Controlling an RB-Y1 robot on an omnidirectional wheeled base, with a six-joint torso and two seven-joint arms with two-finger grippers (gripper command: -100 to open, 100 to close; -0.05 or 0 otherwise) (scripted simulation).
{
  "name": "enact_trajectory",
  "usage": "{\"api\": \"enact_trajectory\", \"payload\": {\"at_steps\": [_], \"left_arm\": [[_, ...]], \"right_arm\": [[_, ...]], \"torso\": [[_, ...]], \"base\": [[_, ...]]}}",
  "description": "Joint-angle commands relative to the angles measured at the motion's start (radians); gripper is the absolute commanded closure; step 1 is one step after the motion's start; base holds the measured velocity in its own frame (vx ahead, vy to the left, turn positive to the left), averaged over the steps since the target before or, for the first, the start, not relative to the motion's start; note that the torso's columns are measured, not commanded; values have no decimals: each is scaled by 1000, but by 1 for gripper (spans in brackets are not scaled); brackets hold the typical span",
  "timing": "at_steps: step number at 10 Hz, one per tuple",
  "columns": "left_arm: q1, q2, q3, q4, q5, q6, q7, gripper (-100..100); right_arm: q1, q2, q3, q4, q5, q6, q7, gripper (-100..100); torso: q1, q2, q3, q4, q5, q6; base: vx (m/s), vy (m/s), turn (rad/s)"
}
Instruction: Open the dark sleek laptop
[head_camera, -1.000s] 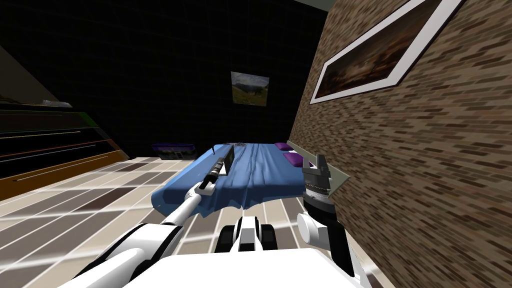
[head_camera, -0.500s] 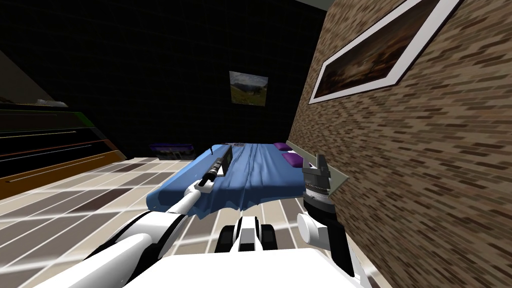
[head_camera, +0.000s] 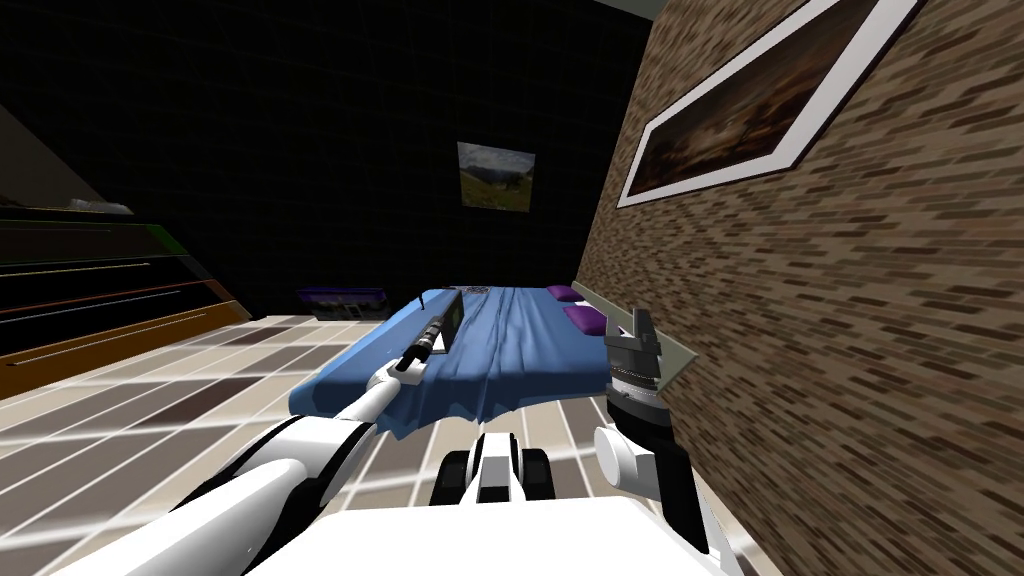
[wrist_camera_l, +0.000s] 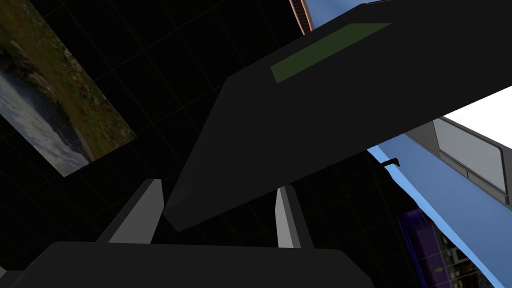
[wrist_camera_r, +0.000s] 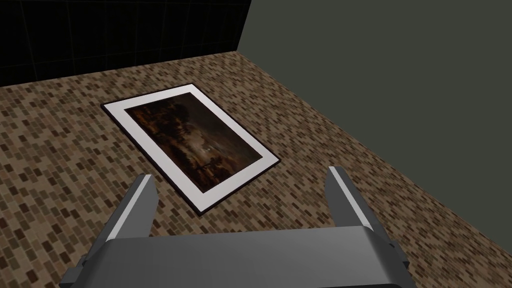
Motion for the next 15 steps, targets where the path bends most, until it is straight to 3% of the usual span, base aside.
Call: {"api": "enact_trajectory", "payload": {"at_steps": [1,2,3,4,5,6,7,8,9,10,12,13,14,15], "left_arm": [[61,-38,17,-75,-35,34,65,100],[61,-38,17,-93,-35,34,71,100],[91,-57,25,-128,-53,50,107,100],[91,-57,25,-150,-53,50,107,100],[122,-76,34,-179,-71,67,142,100],[122,-76,34,-196,-71,67,142,100],[152,-95,42,-227,-89,84,178,100],[152,-95,42,-251,-89,84,178,100],[183,-114,50,-284,-106,101,213,100],[183,-114,50,-301,-106,101,213,100],[244,-152,67,-381,-142,135,278,100],[244,-152,67,-393,-142,135,284,100],[274,-171,76,-426,-160,151,320,100],[274,-171,76,-451,-160,151,320,100]], "right_arm": [[0,0,0,0,0,0,0,0],[0,0,0,0,0,0,0,0],[0,0,0,0,0,0,0,0],[0,0,0,0,0,0,0,0],[0,0,0,0,0,0,0,0],[0,0,0,0,0,0,0,0],[0,0,0,0,0,0,0,0],[0,0,0,0,0,0,0,0],[0,0,0,0,0,0,0,0],[0,0,0,0,0,0,0,0],[0,0,0,0,0,0,0,0],[0,0,0,0,0,0,0,0],[0,0,0,0,0,0,0,0],[0,0,0,0,0,0,0,0]], "torso": [[2,-2,-1,-1,1,1],[7,-5,-3,-3,4,0],[6,-6,-3,-4,4,0],[5,-6,-4,-5,4,-1],[3,-6,-4,-5,3,0],[3,-6,-4,-6,3,0],[1,-6,-4,-6,3,1],[1,-6,-4,-7,3,1],[0,-6,-4,-6,3,2],[0,-7,-4,-7,3,3],[0,-4,-3,-5,3,2],[3,-6,-4,-6,4,2],[2,-6,-4,-5,3,1],[2,-5,-3,-5,3,-1]], "base": [[57,117,29],[30,93,6],[31,87,19],[19,72,26],[21,86,26],[26,72,17],[41,75,26],[27,63,22],[33,64,26],[27,60,11],[40,98,25],[36,85,0],[32,87,12],[21,64,24]]}}
